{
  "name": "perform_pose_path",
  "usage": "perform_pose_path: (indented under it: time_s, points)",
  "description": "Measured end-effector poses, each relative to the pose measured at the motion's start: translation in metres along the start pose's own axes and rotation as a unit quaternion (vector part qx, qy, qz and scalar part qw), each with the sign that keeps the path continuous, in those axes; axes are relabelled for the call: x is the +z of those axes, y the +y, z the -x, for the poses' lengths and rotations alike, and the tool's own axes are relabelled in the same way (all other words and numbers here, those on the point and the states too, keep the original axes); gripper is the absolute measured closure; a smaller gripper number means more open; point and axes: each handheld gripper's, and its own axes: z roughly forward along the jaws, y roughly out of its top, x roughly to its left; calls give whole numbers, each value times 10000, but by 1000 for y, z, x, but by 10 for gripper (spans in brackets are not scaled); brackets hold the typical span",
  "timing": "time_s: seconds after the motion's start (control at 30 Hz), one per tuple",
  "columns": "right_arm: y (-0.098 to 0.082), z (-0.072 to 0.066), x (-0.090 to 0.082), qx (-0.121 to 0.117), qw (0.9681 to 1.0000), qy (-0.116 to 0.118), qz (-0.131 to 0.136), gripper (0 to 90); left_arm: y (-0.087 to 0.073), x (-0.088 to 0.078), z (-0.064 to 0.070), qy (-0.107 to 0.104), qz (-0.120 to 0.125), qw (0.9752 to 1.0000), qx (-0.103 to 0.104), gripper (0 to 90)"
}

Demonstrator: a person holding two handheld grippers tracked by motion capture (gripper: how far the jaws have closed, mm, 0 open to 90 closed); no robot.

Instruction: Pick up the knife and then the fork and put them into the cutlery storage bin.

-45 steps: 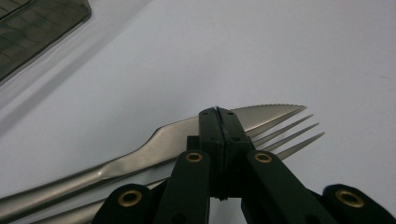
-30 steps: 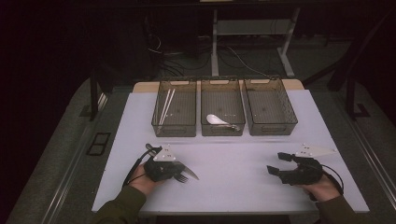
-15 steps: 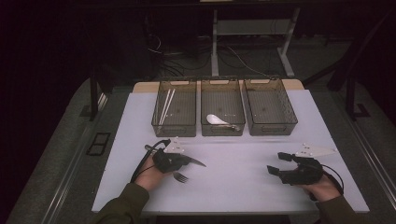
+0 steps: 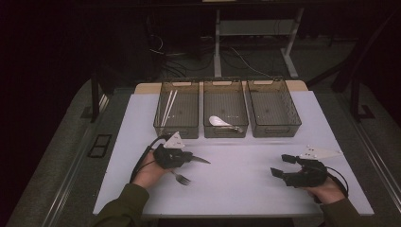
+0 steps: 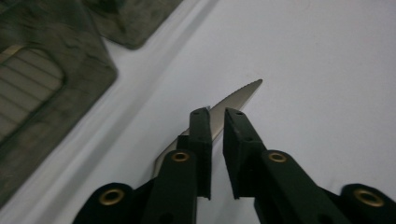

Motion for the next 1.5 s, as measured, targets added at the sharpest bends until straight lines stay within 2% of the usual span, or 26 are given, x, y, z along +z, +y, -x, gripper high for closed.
perform_pose_path:
  time_s: [0.1, 0.17, 0.2, 0.33, 0.37, 0.4, 0.53, 0.7, 0.77, 0.87, 1.03, 1.17, 1.43, 1.47, 1.5]
  points:
    - [0, 0, 0, 13, 10000, -4, 1, 270, -3, -13, -10, -19, -105, 9998, 143, 713]
    - [0, 0, 0, -4, 10000, 3, 2, 270, -10, -21, -22, 70, -144, 9998, 130, 701]
    - [0, 0, 0, -4, 10000, 3, 2, 270, -10, -21, -22, 70, -144, 9998, 130, 692]
    - [0, 0, 1, -3, 10000, 2, -3, 270, -18, -28, -36, 90, -154, 9997, 150, 661]
    - [0, 0, 1, -3, 10000, 2, -3, 270, -20, -29, -39, 106, -173, 9997, 167, 661]
    - [0, 0, 1, -4, 10000, 0, -3, 270, -21, -29, -41, 50, -152, 9998, 149, 661]
    - [0, 0, 1, 10, 10000, 10, -24, 270, -25, -24, -46, -141, -263, 9991, 306, 635]
    - [0, 0, 1, -5, 10000, 14, -12, 270, -29, -21, -52, -198, -292, 9989, 305, 631]
    - [0, 0, 1, 3, 10000, 15, -28, 270, -30, -20, -52, -231, -311, 9987, 340, 631]
    - [0, 0, 1, -12, 10000, 19, -15, 270, -29, -18, -52, -256, -269, 9989, 283, 635]
    - [0, 0, 1, -16, 10000, 14, -4, 270, -28, -9, -48, -274, -486, 9972, 495, 640]
    - [0, 0, 1, -22, 10000, 14, 1, 270, -27, -7, -47, -342, -386, 9977, 430, 692]
    - [0, 0, 1, -9, 10000, 25, -7, 270, -18, 0, -43, -382, -437, 9964, 612, 742]
    - [0, 0, 1, -9, 10000, 25, -7, 270, -16, 1, -43, -400, -485, 9954, 723, 742]
    - [0, 0, 1, -11, 10000, 25, -9, 270, -14, 4, -42, -431, -482, 9953, 725, 746]
